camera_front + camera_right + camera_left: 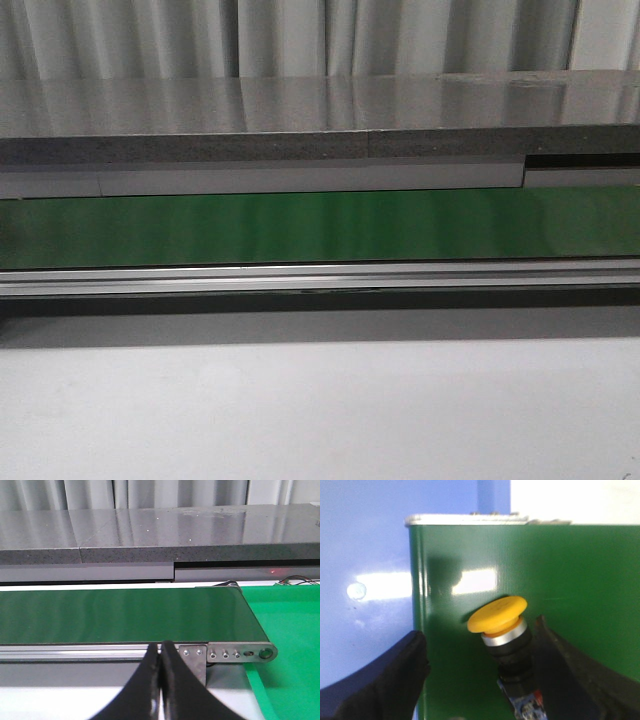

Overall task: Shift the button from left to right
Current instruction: 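Lift the button with the left gripper and place it on the belt, then open the left gripper and raise it away from the belt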

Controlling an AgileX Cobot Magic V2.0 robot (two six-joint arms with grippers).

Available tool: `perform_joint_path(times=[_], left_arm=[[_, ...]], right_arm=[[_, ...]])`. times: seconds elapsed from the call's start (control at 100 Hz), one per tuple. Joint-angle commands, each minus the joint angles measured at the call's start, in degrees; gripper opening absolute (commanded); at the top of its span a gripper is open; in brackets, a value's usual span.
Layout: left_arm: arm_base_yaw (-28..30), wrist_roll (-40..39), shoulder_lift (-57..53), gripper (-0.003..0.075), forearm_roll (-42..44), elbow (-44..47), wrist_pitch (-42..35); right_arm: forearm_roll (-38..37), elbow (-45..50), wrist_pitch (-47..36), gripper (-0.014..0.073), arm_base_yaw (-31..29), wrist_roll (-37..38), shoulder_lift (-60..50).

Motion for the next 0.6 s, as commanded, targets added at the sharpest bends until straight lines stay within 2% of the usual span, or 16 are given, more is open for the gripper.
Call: perform_joint_path(times=[0.0,0.14,0.26,0.59], left_arm=[[-1.7,-0.4,-5.9,0.0442,-1.9,-1.5,-1.5],[-4.3,-0.3,-10.7,0.0442,-1.9,-0.4,-2.6],[-6.7,-0.3,-16.4,0.0442,-1.9,3.6,-7.2],[-12.9,-0.3,-34.3,0.0442,-1.9,21.2,-29.1]], right_arm=[[-0.3,-0.9,-4.7,-0.0067,-0.1,-0.4,0.2],[-0.3,-0.9,-4.7,-0.0067,-0.1,-0.4,0.2],[-0.3,-0.9,-4.7,-0.0067,-0.1,-0.4,0.2],[-0.3,-0.9,-4.7,-0.0067,-0.1,-0.4,0.2]])
